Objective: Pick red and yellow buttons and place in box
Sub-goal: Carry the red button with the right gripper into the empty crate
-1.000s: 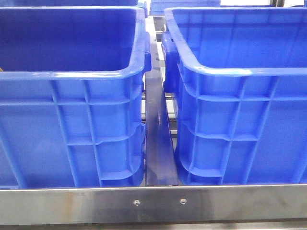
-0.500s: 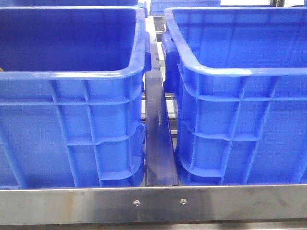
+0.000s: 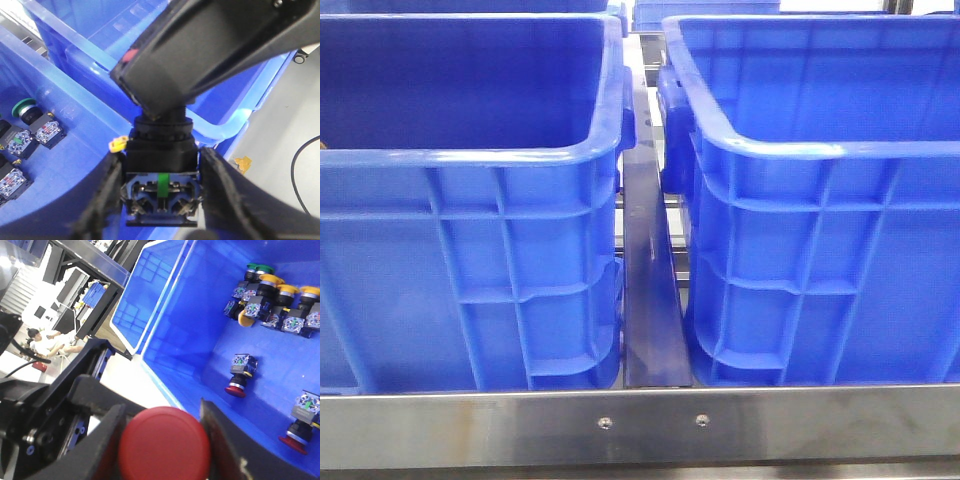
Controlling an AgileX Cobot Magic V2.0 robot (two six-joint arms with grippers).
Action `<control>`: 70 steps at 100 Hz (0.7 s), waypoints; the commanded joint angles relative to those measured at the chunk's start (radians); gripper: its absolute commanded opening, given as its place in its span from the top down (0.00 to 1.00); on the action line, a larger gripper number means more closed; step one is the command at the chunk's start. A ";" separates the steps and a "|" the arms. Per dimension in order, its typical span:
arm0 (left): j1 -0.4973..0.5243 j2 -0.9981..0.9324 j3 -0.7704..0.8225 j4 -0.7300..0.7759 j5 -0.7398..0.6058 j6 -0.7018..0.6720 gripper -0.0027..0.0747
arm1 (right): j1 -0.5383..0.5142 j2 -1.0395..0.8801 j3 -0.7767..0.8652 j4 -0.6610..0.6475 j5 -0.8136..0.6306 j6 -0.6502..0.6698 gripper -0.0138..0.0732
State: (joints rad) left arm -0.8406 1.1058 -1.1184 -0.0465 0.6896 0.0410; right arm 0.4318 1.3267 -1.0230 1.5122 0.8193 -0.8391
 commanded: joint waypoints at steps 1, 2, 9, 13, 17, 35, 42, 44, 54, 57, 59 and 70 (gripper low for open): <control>-0.007 -0.022 -0.026 -0.003 -0.071 0.000 0.45 | 0.001 -0.026 -0.036 0.030 0.029 -0.015 0.68; -0.007 -0.022 -0.026 -0.003 -0.071 -0.002 0.44 | 0.001 -0.026 -0.036 0.028 0.028 -0.015 0.68; -0.005 -0.022 -0.026 -0.001 -0.071 -0.002 0.34 | 0.000 -0.027 -0.036 0.015 0.016 -0.016 0.68; 0.000 -0.022 -0.026 -0.001 -0.071 -0.007 0.32 | -0.001 -0.028 -0.036 0.004 0.001 -0.016 0.68; 0.011 -0.022 -0.026 -0.001 -0.071 -0.015 0.33 | -0.001 -0.029 -0.036 -0.010 -0.024 -0.017 0.68; 0.107 -0.022 -0.026 0.004 -0.071 -0.064 0.33 | -0.037 -0.031 -0.060 -0.113 -0.125 -0.018 0.68; 0.165 -0.022 -0.020 0.004 -0.073 -0.071 0.33 | -0.071 -0.031 -0.071 -0.129 -0.135 -0.018 0.68; 0.184 -0.022 -0.018 0.004 -0.073 -0.077 0.33 | -0.078 -0.031 -0.074 -0.133 -0.136 -0.018 0.68; 0.282 -0.035 0.008 0.006 -0.092 -0.083 0.33 | -0.144 -0.031 -0.081 -0.144 -0.136 -0.018 0.68; 0.320 -0.041 0.022 0.006 -0.098 -0.088 0.33 | -0.163 -0.031 -0.081 -0.147 -0.136 -0.024 0.68; 0.343 -0.047 0.032 0.006 -0.101 -0.090 0.33 | -0.178 -0.031 -0.081 -0.150 -0.136 -0.027 0.68; 0.453 -0.096 0.092 0.006 -0.113 -0.090 0.33 | -0.255 -0.031 -0.081 -0.160 -0.138 -0.062 0.68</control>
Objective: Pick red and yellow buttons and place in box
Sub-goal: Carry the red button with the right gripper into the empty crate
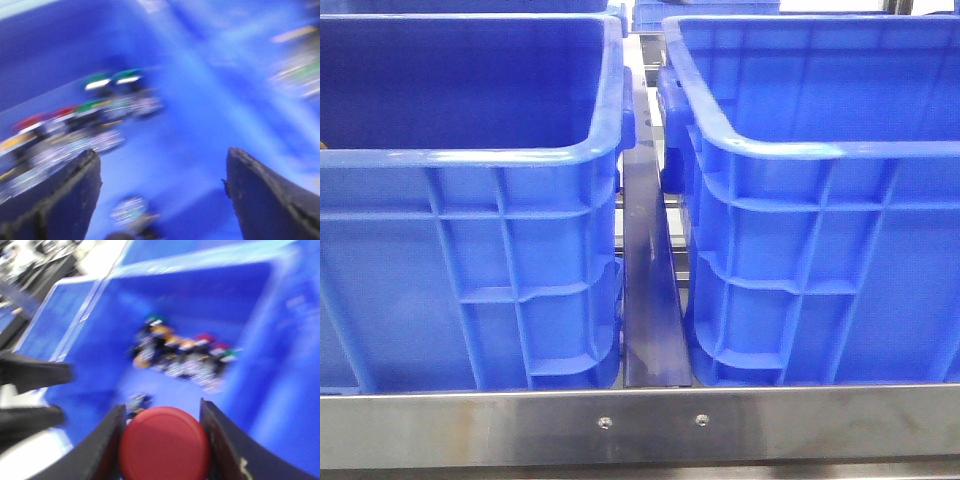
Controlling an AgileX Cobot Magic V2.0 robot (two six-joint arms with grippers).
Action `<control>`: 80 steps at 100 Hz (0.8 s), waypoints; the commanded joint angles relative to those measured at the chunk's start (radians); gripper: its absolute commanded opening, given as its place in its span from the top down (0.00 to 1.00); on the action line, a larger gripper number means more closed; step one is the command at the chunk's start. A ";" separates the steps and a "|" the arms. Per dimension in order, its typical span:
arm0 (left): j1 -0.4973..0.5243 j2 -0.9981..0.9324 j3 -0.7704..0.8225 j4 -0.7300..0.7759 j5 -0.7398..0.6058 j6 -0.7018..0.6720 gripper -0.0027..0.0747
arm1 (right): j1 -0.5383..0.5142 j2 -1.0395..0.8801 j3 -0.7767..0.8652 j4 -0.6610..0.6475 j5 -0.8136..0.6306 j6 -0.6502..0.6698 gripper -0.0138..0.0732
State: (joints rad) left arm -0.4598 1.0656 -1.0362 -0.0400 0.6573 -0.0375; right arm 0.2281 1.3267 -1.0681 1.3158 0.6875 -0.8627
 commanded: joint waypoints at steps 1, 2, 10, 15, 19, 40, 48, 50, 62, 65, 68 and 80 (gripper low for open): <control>0.086 -0.064 0.019 -0.001 -0.083 -0.012 0.33 | -0.061 -0.031 -0.036 0.037 -0.008 -0.041 0.68; 0.092 -0.069 0.023 -0.001 -0.084 -0.012 0.33 | -0.061 -0.031 -0.036 0.037 -0.009 -0.043 0.68; 0.164 -0.125 0.081 -0.001 -0.112 -0.012 0.33 | -0.118 -0.031 -0.036 0.037 -0.034 -0.085 0.68; 0.201 -0.172 0.115 -0.001 -0.136 -0.012 0.33 | -0.140 -0.031 -0.036 0.036 -0.065 -0.117 0.68; 0.225 -0.201 0.139 -0.001 -0.160 -0.012 0.33 | -0.152 -0.031 -0.036 0.035 -0.098 -0.146 0.68; 0.326 -0.378 0.260 -0.001 -0.232 -0.012 0.36 | -0.164 -0.023 -0.036 0.035 -0.339 -0.308 0.68; 0.347 -0.424 0.287 -0.001 -0.232 -0.012 0.48 | -0.164 -0.006 -0.034 0.035 -0.434 -0.349 0.68; 0.351 -0.432 0.291 -0.001 -0.232 -0.012 0.52 | -0.164 -0.001 -0.034 0.035 -0.450 -0.356 0.68; 0.356 -0.459 0.312 -0.001 -0.234 -0.012 0.78 | -0.164 0.050 -0.034 0.035 -0.556 -0.360 0.68; 0.356 -0.461 0.314 -0.001 -0.234 -0.012 0.85 | -0.164 0.066 -0.034 0.035 -0.566 -0.360 0.68; 0.356 -0.461 0.314 -0.001 -0.232 -0.012 0.92 | -0.164 0.083 -0.034 0.035 -0.575 -0.360 0.68; 0.356 -0.461 0.314 -0.003 -0.234 -0.012 0.99 | -0.164 0.170 -0.034 0.035 -0.622 -0.360 0.68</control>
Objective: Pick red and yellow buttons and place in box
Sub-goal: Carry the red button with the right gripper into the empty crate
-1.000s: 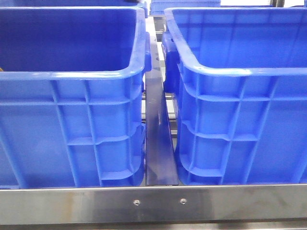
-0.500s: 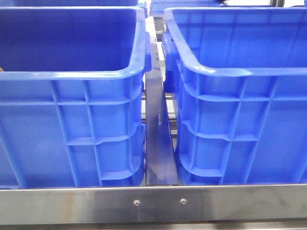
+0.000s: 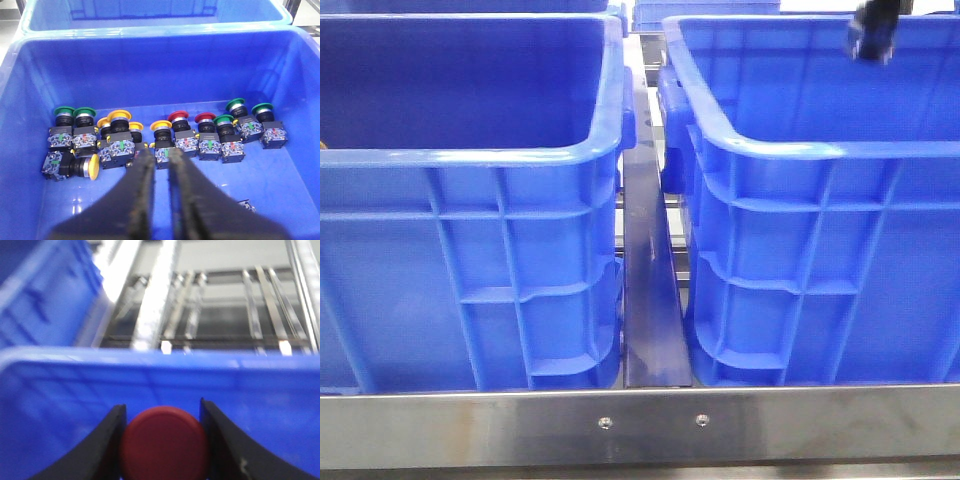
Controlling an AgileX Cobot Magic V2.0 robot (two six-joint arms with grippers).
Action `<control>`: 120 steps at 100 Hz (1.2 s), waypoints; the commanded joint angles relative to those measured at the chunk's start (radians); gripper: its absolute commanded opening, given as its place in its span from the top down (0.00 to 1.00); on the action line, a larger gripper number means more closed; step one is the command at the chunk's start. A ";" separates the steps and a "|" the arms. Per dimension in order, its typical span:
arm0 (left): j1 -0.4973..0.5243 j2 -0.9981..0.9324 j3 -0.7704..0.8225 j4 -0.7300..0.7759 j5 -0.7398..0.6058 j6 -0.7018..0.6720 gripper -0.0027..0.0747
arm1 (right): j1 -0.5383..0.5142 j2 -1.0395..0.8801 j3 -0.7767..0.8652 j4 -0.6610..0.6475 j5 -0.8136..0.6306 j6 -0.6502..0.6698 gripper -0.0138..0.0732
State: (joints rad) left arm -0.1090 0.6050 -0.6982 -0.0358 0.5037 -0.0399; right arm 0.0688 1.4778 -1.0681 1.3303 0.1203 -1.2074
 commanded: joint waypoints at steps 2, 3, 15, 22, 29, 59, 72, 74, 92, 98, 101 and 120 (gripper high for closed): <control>0.005 -0.001 -0.024 -0.009 -0.080 -0.009 0.99 | -0.005 0.029 -0.034 0.020 -0.061 -0.015 0.68; 0.005 -0.001 -0.024 -0.009 -0.080 -0.009 0.99 | -0.005 0.034 -0.034 0.020 -0.068 -0.015 0.68; 0.005 -0.001 -0.024 -0.009 -0.080 -0.009 0.99 | -0.003 0.113 -0.034 0.020 -0.114 -0.015 0.68; 0.005 -0.001 -0.024 -0.009 -0.080 -0.009 0.99 | -0.003 0.150 -0.037 0.020 -0.120 -0.015 0.68; 0.005 -0.001 -0.024 -0.011 -0.080 -0.009 0.99 | -0.001 0.178 -0.042 0.021 -0.114 -0.015 0.68; 0.005 -0.001 -0.024 -0.013 -0.080 -0.009 0.99 | 0.061 0.241 -0.101 0.021 -0.141 -0.015 0.68; 0.005 -0.001 -0.024 -0.013 -0.080 -0.009 0.99 | 0.072 0.263 -0.107 0.021 -0.174 -0.015 0.68; 0.005 -0.001 -0.024 -0.013 -0.080 -0.009 0.99 | 0.072 0.268 -0.107 0.021 -0.177 -0.015 0.68; 0.005 -0.001 -0.024 -0.013 -0.080 -0.009 0.99 | 0.072 0.308 -0.107 0.021 -0.155 -0.015 0.68; 0.005 -0.001 -0.024 -0.013 -0.080 -0.009 0.99 | 0.072 0.311 -0.105 0.021 -0.131 -0.015 0.68; 0.005 -0.001 -0.024 -0.013 -0.080 -0.009 0.99 | 0.072 0.311 -0.104 0.021 -0.120 -0.015 0.68; 0.005 -0.001 -0.024 -0.013 -0.080 -0.009 0.99 | 0.072 0.311 -0.102 0.021 -0.074 -0.015 0.68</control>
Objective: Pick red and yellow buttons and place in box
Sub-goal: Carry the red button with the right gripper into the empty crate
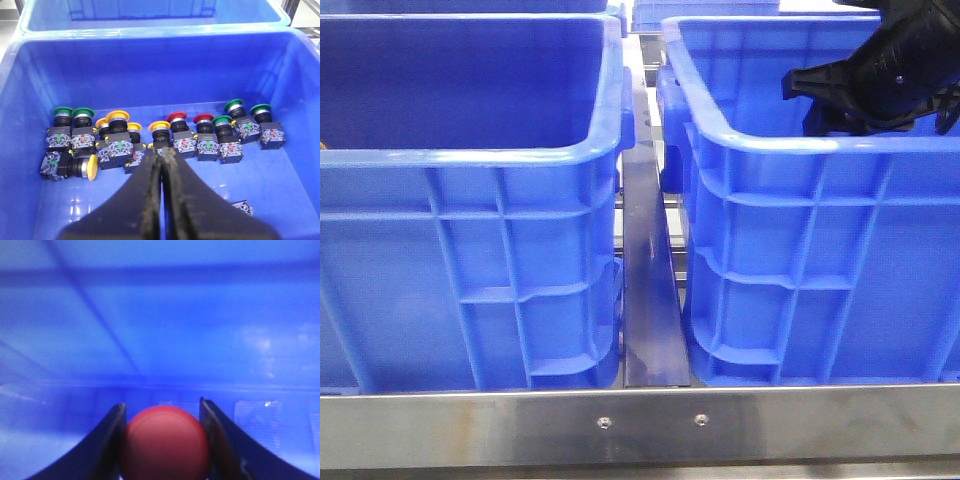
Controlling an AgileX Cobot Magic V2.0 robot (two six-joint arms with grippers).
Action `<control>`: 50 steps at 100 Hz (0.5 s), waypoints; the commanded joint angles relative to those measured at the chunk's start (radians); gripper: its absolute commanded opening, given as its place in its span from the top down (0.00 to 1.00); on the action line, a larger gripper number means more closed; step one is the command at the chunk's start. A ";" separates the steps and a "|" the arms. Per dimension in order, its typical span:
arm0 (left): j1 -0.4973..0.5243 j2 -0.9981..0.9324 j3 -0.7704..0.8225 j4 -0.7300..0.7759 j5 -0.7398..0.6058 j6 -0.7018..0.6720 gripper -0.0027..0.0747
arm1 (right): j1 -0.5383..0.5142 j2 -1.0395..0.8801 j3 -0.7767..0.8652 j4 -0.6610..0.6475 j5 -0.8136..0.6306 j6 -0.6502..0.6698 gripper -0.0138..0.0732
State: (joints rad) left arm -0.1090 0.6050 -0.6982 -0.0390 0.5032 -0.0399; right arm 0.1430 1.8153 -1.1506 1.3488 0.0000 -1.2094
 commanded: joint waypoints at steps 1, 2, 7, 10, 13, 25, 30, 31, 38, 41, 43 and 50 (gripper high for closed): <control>0.005 -0.001 -0.024 -0.009 -0.080 -0.009 0.99 | -0.002 -0.027 -0.019 0.003 0.048 -0.013 0.68; 0.005 -0.001 -0.024 -0.009 -0.080 -0.009 0.99 | -0.002 -0.027 -0.019 0.003 0.052 -0.013 0.68; 0.005 -0.001 -0.024 -0.009 -0.080 -0.009 0.99 | -0.002 -0.027 -0.017 0.003 0.065 -0.013 0.68; 0.005 -0.001 -0.024 -0.009 -0.080 -0.009 0.99 | -0.002 -0.027 -0.015 0.003 0.068 -0.013 0.67; 0.005 -0.001 -0.024 -0.009 -0.080 -0.009 0.99 | -0.002 -0.028 -0.011 0.003 0.070 -0.013 0.66; 0.005 -0.001 -0.024 -0.009 -0.080 -0.009 0.99 | -0.003 -0.028 0.000 0.003 0.086 -0.013 0.53; 0.005 -0.001 -0.024 -0.009 -0.080 -0.009 0.99 | -0.003 -0.029 0.004 0.003 0.088 -0.013 0.46; 0.005 -0.001 -0.024 -0.009 -0.080 -0.009 0.99 | -0.003 -0.030 0.004 0.003 0.088 -0.013 0.44; 0.005 -0.001 -0.024 -0.011 -0.078 -0.009 0.99 | -0.003 -0.031 0.004 0.003 0.089 -0.013 0.35; 0.005 -0.001 -0.024 -0.011 -0.076 -0.009 0.99 | -0.003 -0.033 0.004 0.003 0.089 -0.013 0.32; 0.005 -0.001 -0.024 -0.011 -0.074 -0.009 0.99 | -0.003 -0.035 0.004 0.003 0.089 -0.013 0.31; 0.005 -0.001 -0.024 -0.011 -0.072 -0.009 0.99 | -0.003 -0.044 0.004 0.003 0.086 -0.013 0.29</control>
State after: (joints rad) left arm -0.1090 0.6050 -0.6982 -0.0415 0.5032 -0.0399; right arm 0.1408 1.8172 -1.1364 1.3488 0.0564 -1.2165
